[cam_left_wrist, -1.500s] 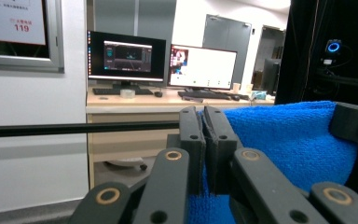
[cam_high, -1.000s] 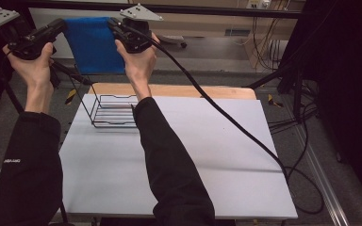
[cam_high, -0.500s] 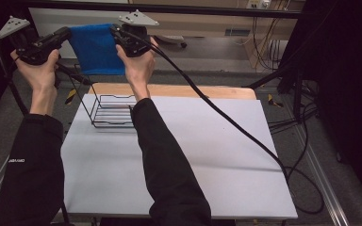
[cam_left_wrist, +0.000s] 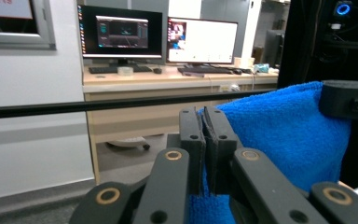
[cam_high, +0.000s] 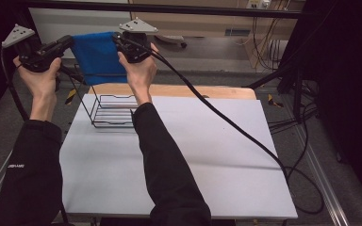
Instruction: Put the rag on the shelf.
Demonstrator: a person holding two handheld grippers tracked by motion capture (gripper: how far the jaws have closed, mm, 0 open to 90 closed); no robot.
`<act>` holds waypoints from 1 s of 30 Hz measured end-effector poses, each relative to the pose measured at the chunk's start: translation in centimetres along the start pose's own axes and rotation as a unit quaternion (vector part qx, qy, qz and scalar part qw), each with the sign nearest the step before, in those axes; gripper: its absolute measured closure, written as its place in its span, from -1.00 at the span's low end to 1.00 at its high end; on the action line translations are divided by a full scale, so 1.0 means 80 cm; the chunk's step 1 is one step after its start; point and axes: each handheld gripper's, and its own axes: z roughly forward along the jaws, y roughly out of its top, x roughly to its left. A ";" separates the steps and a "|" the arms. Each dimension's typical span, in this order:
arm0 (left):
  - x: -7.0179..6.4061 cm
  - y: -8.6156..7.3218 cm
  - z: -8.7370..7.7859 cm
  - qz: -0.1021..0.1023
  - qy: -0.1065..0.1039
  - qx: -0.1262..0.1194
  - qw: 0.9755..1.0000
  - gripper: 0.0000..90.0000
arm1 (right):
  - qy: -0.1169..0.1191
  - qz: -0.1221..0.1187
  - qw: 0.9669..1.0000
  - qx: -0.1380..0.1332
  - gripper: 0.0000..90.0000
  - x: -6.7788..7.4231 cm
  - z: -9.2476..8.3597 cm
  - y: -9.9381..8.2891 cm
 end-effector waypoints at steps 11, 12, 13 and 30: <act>-0.005 -0.009 -0.021 0.009 -0.007 0.001 1.000 0.93 | -0.002 0.006 1.000 0.008 0.88 0.018 -0.012 -0.009; -0.006 -0.009 -0.023 0.011 -0.009 0.002 1.000 0.93 | -0.002 0.011 1.000 0.007 0.88 0.020 -0.014 -0.010; -0.007 -0.009 -0.024 0.012 -0.011 0.003 1.000 0.93 | -0.002 0.016 1.000 0.008 0.88 0.020 -0.015 -0.013; -0.020 -0.025 -0.044 0.038 -0.035 0.020 0.998 0.93 | 0.016 0.013 1.000 0.004 0.86 0.029 -0.042 -0.044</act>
